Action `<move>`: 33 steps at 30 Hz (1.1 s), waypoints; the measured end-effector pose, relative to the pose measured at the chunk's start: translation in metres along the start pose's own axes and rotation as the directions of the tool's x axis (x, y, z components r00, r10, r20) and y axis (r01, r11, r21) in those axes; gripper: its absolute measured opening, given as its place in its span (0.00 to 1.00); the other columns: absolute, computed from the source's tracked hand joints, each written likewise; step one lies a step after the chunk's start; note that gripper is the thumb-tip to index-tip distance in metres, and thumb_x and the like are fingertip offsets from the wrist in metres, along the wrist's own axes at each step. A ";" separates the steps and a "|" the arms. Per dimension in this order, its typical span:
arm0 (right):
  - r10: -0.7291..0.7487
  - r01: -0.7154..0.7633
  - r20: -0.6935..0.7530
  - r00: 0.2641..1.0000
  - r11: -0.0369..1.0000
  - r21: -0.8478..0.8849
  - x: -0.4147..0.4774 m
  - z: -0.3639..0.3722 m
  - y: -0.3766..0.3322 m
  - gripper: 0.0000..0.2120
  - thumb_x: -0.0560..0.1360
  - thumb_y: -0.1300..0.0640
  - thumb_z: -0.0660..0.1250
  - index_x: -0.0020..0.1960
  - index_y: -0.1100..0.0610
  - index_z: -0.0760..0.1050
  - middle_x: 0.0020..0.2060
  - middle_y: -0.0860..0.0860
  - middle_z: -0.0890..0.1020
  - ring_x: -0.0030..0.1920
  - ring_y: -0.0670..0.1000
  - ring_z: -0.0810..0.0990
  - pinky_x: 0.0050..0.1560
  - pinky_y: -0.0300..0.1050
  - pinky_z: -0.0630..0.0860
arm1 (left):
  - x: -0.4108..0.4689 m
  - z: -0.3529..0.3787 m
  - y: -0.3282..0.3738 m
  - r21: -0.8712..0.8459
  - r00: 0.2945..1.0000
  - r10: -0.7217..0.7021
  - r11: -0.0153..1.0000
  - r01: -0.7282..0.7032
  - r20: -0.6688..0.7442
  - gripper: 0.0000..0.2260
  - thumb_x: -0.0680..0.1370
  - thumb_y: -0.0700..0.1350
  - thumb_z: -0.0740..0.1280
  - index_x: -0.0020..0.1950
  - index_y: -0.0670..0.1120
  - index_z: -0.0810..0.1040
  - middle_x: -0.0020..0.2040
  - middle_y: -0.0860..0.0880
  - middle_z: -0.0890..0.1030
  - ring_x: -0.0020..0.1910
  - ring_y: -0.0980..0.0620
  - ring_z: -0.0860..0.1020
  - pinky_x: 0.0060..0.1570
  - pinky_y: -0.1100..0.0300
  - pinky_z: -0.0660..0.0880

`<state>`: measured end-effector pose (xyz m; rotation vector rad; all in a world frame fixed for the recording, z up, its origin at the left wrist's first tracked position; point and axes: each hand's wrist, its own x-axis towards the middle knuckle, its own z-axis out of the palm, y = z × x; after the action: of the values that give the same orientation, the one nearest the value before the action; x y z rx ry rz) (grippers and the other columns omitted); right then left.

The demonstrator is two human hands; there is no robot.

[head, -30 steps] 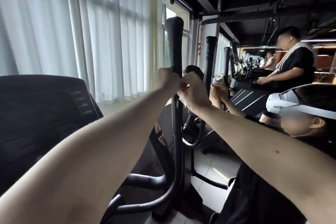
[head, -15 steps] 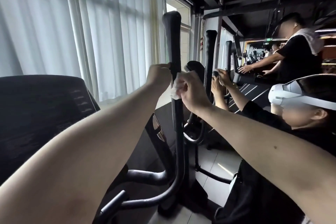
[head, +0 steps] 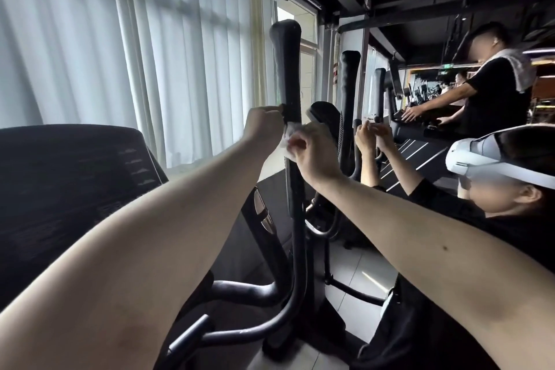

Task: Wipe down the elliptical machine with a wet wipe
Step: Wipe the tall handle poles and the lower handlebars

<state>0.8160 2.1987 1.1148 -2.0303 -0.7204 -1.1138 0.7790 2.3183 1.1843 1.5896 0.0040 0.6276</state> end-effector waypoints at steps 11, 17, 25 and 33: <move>0.130 -0.133 0.031 0.991 0.982 0.131 -0.050 -0.001 0.019 0.08 0.75 0.60 0.75 0.39 0.52 0.81 0.37 0.42 0.80 0.38 0.41 0.80 0.40 0.39 0.73 | -0.005 0.000 0.001 -0.038 0.998 0.035 0.999 -0.033 0.053 0.23 0.76 0.30 0.58 0.36 0.51 0.85 0.43 0.45 0.79 0.43 0.48 0.72 0.37 0.58 0.65; 0.270 -0.252 -0.008 0.963 0.907 0.337 -0.016 0.001 0.011 0.10 0.80 0.64 0.68 0.45 0.51 0.75 0.36 0.42 0.83 0.39 0.36 0.82 0.47 0.36 0.78 | -0.002 0.002 0.000 0.042 0.999 0.030 0.999 -0.031 0.035 0.13 0.79 0.39 0.66 0.36 0.46 0.82 0.34 0.46 0.74 0.37 0.49 0.69 0.32 0.61 0.65; 0.402 -0.432 0.159 0.902 0.847 0.310 -0.088 0.025 0.041 0.08 0.79 0.56 0.72 0.45 0.55 0.74 0.41 0.49 0.84 0.40 0.48 0.82 0.41 0.30 0.74 | -0.001 0.000 -0.003 0.012 0.997 0.063 0.998 -0.063 0.051 0.09 0.68 0.52 0.68 0.41 0.47 0.76 0.38 0.45 0.67 0.40 0.47 0.64 0.43 0.50 0.59; 0.139 -0.128 -0.052 0.989 0.974 0.185 -0.045 -0.018 0.022 0.06 0.76 0.65 0.73 0.45 0.55 0.81 0.42 0.45 0.85 0.49 0.46 0.83 0.54 0.33 0.75 | 0.001 -0.002 -0.004 0.078 0.995 0.089 0.993 -0.093 0.055 0.08 0.70 0.52 0.67 0.40 0.48 0.75 0.38 0.46 0.68 0.40 0.48 0.64 0.42 0.53 0.61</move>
<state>0.8029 2.1654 1.0756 -1.8519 -0.6194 -0.9949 0.7805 2.3207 1.1810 1.6905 -0.0826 0.6642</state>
